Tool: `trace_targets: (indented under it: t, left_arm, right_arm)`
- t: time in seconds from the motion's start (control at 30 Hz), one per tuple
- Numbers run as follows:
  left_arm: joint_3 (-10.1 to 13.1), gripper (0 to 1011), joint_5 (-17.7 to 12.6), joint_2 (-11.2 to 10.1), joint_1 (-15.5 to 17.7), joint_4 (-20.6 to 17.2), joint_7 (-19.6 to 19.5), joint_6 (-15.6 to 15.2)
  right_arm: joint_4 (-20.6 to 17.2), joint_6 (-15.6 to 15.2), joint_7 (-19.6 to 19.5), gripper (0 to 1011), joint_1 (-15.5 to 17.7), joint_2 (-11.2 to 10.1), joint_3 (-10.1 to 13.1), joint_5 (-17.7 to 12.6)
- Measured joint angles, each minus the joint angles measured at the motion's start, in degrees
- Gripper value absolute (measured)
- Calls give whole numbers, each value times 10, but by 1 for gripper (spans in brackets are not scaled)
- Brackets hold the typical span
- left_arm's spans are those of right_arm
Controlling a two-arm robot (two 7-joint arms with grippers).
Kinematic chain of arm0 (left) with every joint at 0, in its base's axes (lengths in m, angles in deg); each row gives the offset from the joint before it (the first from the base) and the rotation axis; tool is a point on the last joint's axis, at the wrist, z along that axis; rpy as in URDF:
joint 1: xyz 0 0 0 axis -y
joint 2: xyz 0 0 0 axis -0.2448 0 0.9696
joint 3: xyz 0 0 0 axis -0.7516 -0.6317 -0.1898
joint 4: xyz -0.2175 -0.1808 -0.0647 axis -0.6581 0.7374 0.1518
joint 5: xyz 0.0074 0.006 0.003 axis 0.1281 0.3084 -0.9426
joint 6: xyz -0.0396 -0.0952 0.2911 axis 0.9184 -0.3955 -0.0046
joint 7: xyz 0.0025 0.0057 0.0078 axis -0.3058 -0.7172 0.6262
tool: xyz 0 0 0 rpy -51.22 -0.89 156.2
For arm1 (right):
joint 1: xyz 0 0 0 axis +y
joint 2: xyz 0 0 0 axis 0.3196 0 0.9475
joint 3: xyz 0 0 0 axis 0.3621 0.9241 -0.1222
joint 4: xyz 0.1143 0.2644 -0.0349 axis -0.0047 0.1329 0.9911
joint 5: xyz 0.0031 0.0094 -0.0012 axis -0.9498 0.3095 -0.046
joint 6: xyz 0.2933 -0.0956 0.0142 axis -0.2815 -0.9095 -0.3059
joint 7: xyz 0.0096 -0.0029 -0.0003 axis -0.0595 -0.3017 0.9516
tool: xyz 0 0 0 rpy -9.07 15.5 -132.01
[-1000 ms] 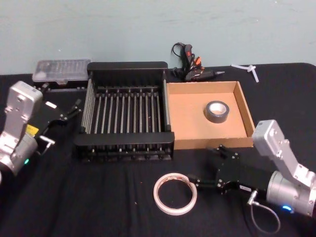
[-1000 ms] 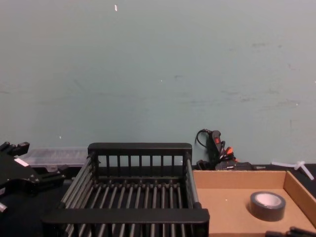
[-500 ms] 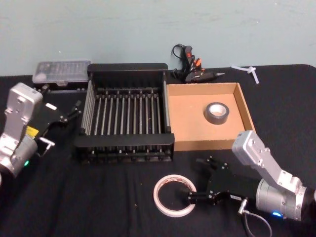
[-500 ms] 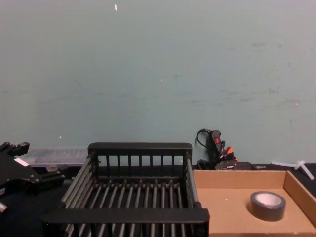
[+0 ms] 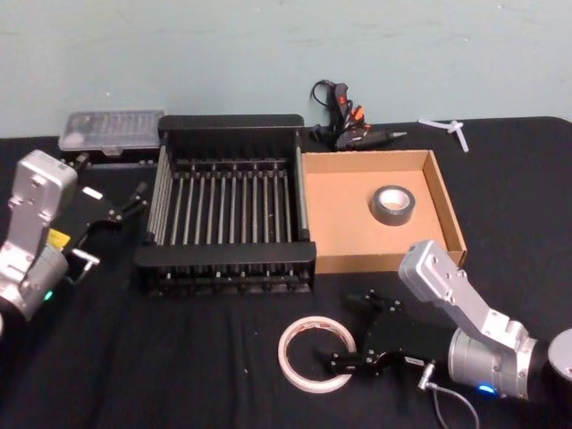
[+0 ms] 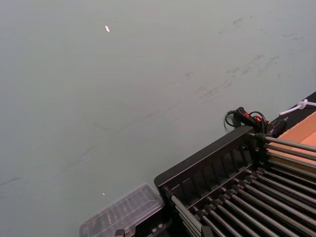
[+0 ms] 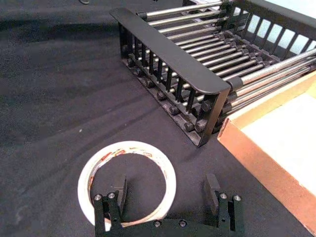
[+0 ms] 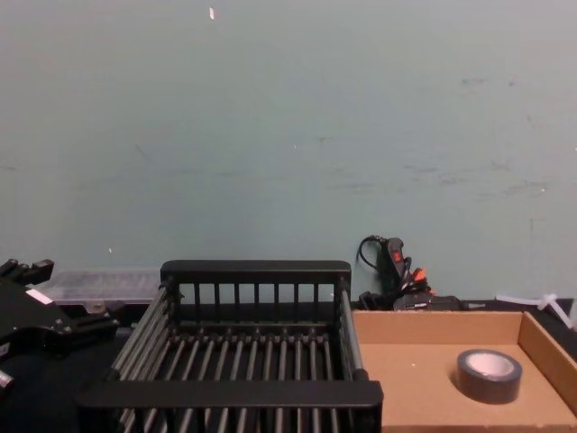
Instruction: Pick up the white tape and place it into the black box , Pick up the silver tape and place it into the brown box.
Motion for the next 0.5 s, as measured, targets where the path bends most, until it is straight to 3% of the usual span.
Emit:
trace_targets:
  t: [0.5]
  left_arm:
    - [0,1001,0,0,0,0,0,0]
  right_arm:
    - [7,-23,-10,1002,-12,11,-10,7]
